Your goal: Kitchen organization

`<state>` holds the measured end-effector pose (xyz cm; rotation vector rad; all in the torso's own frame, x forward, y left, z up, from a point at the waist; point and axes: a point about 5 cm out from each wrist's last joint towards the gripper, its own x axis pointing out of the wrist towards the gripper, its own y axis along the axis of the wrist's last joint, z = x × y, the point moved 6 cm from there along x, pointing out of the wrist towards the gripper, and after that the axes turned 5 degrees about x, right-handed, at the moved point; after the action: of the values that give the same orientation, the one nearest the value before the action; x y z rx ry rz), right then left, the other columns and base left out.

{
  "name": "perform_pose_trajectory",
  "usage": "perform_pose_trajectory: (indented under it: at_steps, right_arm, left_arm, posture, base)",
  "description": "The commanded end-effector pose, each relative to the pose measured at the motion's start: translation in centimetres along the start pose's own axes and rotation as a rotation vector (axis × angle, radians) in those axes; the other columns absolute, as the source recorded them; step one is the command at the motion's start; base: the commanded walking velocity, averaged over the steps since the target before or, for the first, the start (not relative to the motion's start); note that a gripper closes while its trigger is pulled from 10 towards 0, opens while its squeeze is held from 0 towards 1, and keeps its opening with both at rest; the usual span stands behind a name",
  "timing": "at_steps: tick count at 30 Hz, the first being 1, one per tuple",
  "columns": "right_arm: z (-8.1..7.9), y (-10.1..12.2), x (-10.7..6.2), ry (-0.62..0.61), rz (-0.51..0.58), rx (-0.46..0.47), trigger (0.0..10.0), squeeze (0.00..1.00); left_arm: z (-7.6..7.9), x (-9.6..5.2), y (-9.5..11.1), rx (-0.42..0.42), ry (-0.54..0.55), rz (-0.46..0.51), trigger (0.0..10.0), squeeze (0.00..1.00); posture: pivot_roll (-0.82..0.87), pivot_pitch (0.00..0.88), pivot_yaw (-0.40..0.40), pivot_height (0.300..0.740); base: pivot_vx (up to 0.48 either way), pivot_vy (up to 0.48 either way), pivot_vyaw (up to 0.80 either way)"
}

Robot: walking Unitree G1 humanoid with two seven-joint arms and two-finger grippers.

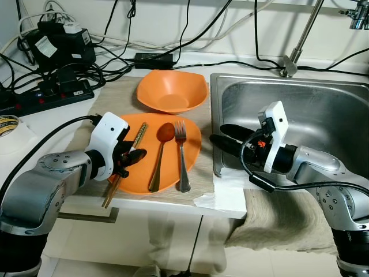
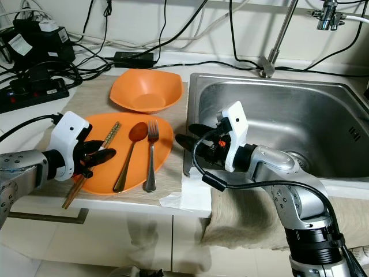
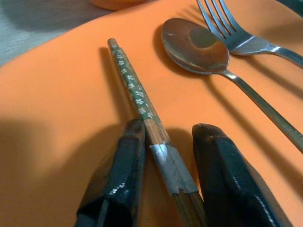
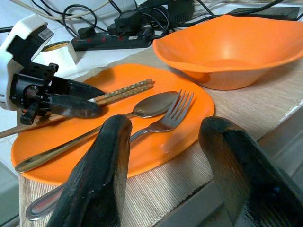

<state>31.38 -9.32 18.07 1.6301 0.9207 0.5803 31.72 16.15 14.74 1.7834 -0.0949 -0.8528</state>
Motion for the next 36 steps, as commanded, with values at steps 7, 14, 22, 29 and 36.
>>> perform_pose_trajectory:
  at_steps: [7,14,22,29,36]
  right_arm:
    - [-0.4,-0.1,0.0,0.004,-0.003,-0.001,10.0,0.00]
    - [-0.4,-0.2,0.0,0.001,-0.005,0.003,10.0,0.00]
    - [-0.2,-0.2,0.2,-0.001,-0.004,0.006,10.0,0.00]
    - [-0.2,-0.3,0.3,-0.003,-0.002,0.006,10.0,0.00]
    - [0.0,-0.3,0.4,-0.011,0.001,0.005,10.0,0.00]
  left_arm:
    - [0.5,0.7,-1.2,-0.016,-0.017,-0.046,0.0,0.00]
    - [1.0,0.7,-1.0,-0.010,-0.042,-0.032,0.0,0.00]
    - [0.3,0.7,-0.2,-0.011,-0.014,0.000,0.0,0.00]
    - [-0.5,0.5,0.8,-0.005,0.018,0.035,0.0,0.00]
    - [-1.7,0.3,1.6,-0.003,0.063,0.060,0.0,0.00]
  posture:
    - [0.12,0.000,0.002,0.740]
    - [0.12,0.000,0.001,0.740]
    - [0.12,0.000,-0.002,0.740]
    - [0.12,0.000,-0.003,0.740]
    - [0.12,0.000,-0.002,0.740]
  base:
    - [0.000,0.000,0.00]
    - [0.000,0.000,0.00]
    - [0.000,0.000,0.00]
    - [0.000,0.000,0.00]
    - [0.000,0.000,0.00]
